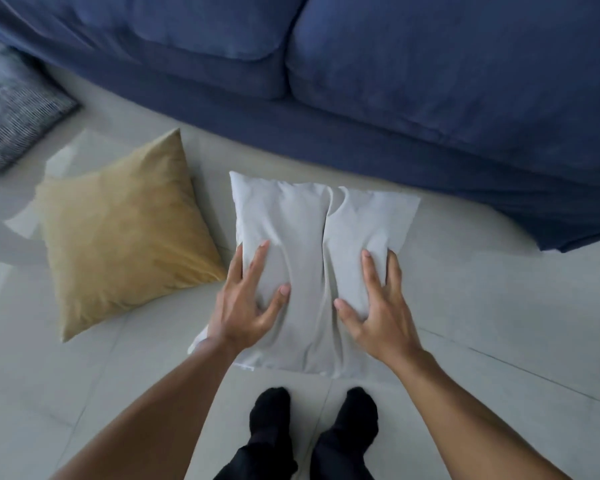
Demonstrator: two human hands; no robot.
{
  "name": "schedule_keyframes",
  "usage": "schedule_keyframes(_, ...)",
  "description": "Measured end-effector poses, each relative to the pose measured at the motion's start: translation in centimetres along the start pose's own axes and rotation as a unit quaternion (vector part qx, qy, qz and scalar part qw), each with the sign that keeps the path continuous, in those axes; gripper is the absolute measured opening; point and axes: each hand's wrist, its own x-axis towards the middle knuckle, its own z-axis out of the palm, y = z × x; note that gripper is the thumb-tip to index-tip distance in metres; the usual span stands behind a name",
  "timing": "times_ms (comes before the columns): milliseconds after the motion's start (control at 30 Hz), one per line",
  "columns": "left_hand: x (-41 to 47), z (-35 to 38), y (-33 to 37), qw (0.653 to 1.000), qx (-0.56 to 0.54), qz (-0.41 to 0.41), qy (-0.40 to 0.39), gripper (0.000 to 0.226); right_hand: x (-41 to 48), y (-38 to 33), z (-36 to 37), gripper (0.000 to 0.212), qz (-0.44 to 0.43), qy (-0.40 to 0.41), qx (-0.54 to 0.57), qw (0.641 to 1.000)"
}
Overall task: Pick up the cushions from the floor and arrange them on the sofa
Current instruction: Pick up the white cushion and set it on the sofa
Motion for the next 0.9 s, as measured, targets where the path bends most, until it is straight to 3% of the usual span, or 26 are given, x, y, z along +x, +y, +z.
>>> schedule_keyframes(433, 4.4, -15.3, 14.6, 0.988, 0.021, 0.097, 0.118, 0.077, 2.6, -13.7, -16.8, 0.088, -0.096, 0.120, 0.024, 0.988)
schedule_keyframes(900, 18.5, -18.4, 29.8, 0.965, 0.010, 0.203, 0.167, 0.076, 13.5, -13.4, -34.3, 0.091, -0.166, 0.232, -0.016, 0.958)
